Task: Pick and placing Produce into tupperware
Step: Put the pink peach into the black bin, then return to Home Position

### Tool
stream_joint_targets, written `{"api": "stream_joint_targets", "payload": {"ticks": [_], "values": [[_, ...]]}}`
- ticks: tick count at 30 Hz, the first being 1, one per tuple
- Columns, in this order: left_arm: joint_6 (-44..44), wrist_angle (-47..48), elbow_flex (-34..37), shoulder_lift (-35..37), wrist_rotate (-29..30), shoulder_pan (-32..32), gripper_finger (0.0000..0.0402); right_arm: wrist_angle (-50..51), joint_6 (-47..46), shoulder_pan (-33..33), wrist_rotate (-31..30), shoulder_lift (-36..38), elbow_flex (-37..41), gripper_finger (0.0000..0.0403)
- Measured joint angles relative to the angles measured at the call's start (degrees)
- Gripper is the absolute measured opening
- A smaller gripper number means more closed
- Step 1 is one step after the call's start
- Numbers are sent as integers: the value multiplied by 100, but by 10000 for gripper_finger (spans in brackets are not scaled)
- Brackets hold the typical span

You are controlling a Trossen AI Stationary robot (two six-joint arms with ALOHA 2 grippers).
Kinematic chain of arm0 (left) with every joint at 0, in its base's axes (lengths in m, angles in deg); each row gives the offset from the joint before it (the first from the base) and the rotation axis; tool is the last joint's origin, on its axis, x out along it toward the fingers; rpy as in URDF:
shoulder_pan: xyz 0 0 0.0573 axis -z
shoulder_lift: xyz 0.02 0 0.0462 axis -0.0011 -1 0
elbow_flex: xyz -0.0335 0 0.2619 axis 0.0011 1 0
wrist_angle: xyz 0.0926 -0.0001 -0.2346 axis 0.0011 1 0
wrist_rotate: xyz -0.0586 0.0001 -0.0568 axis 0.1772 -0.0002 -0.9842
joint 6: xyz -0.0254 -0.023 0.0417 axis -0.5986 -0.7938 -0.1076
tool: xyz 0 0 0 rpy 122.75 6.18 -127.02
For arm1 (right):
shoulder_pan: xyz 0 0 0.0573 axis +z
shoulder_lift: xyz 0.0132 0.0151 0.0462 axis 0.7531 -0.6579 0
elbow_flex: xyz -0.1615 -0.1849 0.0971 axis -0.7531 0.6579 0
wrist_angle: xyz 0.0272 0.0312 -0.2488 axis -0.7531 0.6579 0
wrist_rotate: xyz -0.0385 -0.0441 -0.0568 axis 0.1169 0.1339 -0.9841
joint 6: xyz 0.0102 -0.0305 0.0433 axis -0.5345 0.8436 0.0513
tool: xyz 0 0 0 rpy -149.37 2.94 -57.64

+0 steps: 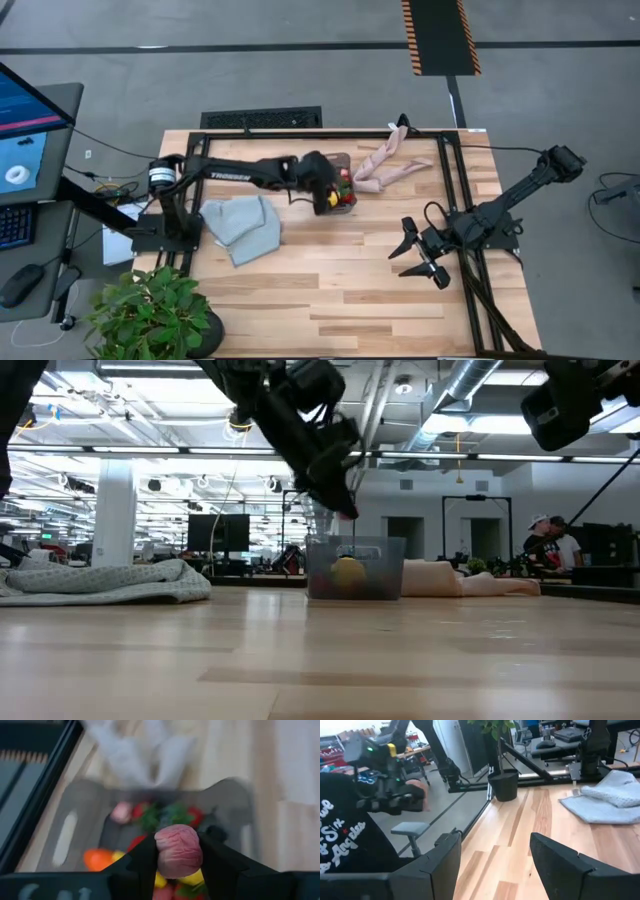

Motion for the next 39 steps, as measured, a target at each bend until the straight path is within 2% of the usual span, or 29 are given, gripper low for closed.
{"api": "stream_joint_targets", "payload": {"ticks": [5, 8, 11, 14, 19, 24, 26, 28, 32, 35, 39], "values": [[-282, 54, 2, -10, -49, -209, 146, -167, 133, -13, -37, -15, 0, 260], [-262, -57, 2, -10, -290, -169, 172, -105, 135, -175, -399, 21, 0, 260], [-271, -88, 2, -10, -22, -124, 197, 117, -90, -372, -460, 26, -2, 260], [-236, -175, 2, -9, -143, -128, 215, 297, -160, -460, -442, 26, -2, 260], [-265, -299, 7, 84, -1049, -116, 226, 206, -174, -459, -442, 29, -2, 260], [-555, -1881, 7, 91, -3389, -98, 226, 179, -165, -555, -439, 106, -2, 260], [-568, -2299, 3, 133, -3771, -91, 226, 229, -107, -616, -442, 251, 0, 260], [-503, -2202, 8, 259, -3480, -87, 226, 328, 12, -677, -444, 484, 0, 260], [-336, -1842, 9, 659, -2399, -107, 226, 832, 208, -726, -440, 1202, -2, 260], [-244, -1776, 134, 1124, -2250, -103, 226, 1390, 426, -726, -439, 1839, -2, 260], [-190, -1780, 656, 2028, -2293, -94, 226, 2063, 498, -698, -427, 2687, -2, 260]]}}
